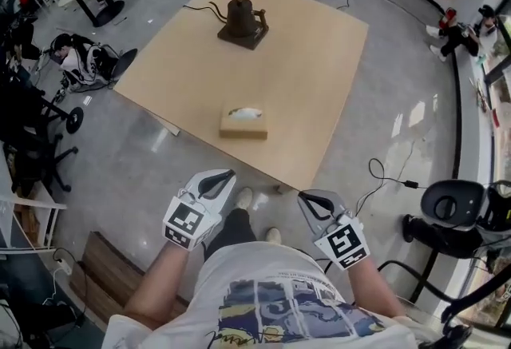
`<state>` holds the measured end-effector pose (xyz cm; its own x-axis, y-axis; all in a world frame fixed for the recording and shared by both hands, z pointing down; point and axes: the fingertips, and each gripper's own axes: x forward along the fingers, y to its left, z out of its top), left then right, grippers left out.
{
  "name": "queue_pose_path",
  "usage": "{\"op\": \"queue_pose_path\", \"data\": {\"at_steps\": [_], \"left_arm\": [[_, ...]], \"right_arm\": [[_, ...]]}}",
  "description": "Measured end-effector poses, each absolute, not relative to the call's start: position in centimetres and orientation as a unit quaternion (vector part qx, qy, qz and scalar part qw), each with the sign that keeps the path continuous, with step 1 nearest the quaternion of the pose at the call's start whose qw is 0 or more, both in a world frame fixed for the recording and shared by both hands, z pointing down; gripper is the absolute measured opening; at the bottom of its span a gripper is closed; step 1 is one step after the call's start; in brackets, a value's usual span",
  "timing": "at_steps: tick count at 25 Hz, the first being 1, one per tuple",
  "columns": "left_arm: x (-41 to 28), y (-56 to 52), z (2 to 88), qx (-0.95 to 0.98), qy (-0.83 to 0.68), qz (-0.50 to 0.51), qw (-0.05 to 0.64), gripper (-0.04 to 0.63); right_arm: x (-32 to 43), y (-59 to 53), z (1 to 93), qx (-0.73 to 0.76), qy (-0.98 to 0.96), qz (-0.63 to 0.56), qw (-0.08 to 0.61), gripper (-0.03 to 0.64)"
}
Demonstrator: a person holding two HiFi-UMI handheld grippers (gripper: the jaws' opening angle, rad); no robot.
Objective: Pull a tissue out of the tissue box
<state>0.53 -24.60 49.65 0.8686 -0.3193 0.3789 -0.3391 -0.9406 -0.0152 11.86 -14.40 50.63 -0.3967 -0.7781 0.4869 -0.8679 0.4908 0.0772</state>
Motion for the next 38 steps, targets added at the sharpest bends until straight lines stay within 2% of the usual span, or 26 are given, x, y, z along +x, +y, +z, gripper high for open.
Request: {"op": "queue_pose_path", "data": {"at_steps": [12,22,29,35,38], "left_arm": [[5.8,-38.3,56.8,0.961,-0.064,0.27,-0.007,0.108],[9.6,-42.8,63.6,0.938,0.039,0.34,-0.047,0.152],[11.0,-42.4,66.1,0.919,0.101,0.373,-0.082,0.152],[11.5,-42.0,66.9,0.911,0.128,0.384,-0.085,0.15],[11.6,-41.6,66.8,0.909,0.135,0.385,-0.083,0.11]], "right_arm": [[15.8,-20.5,49.5,0.607,-0.742,0.141,0.248,0.0],[15.4,-21.8,51.0,0.657,-0.687,0.173,0.258,0.0],[15.3,-20.6,51.6,0.683,-0.654,0.201,0.257,0.0],[15.7,-20.3,51.8,0.693,-0.641,0.211,0.254,0.0],[15.7,-20.4,51.8,0.694,-0.639,0.213,0.253,0.0]]}}
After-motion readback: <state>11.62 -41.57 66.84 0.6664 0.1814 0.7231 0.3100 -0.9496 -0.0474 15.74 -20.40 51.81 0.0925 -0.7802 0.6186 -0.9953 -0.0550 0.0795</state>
